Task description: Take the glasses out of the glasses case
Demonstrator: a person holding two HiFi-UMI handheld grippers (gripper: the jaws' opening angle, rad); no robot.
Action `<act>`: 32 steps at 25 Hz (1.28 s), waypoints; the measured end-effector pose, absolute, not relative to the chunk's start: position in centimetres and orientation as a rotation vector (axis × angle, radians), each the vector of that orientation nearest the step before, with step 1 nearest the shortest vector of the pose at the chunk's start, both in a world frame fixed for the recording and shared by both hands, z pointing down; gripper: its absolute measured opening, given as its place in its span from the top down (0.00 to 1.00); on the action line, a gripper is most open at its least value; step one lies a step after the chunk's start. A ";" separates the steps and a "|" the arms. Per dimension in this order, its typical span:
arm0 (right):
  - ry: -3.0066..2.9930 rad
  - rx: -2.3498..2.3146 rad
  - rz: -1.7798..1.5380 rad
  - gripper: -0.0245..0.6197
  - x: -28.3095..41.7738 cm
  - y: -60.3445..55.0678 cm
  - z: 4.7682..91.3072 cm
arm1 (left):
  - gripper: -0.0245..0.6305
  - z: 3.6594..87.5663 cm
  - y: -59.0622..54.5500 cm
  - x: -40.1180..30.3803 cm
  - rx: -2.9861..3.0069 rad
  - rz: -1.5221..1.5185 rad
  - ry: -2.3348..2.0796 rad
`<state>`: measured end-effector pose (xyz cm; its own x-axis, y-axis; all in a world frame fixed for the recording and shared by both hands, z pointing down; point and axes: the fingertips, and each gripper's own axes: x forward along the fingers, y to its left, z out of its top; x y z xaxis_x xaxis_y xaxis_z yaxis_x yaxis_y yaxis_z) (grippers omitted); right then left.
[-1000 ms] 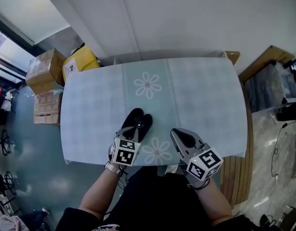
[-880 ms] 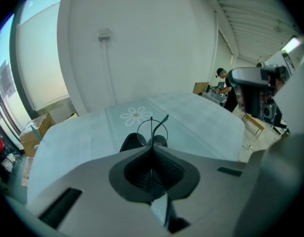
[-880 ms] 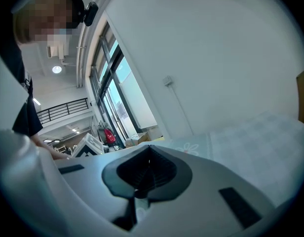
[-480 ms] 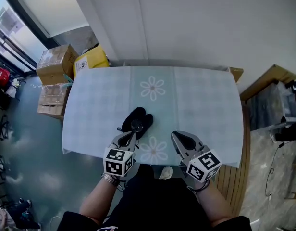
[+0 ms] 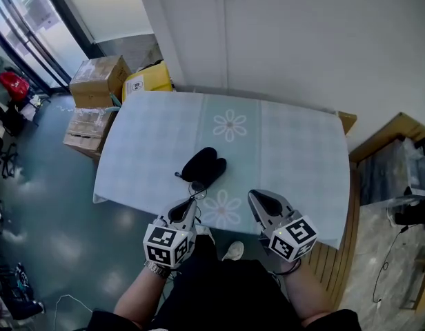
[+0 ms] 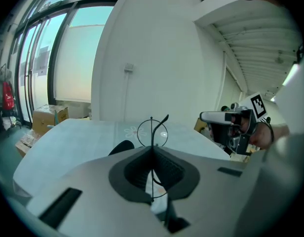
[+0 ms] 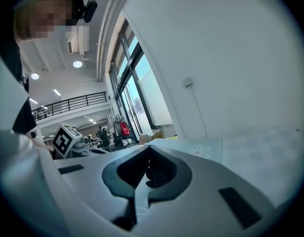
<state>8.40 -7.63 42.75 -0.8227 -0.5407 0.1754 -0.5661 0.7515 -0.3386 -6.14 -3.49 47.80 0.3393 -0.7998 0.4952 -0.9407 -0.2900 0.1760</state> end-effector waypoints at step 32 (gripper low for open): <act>-2.769 1.149 0.595 0.93 -0.6 1.7 42.9 | 0.92 45.6 3.2 -12.5 2.424 0.386 -1.254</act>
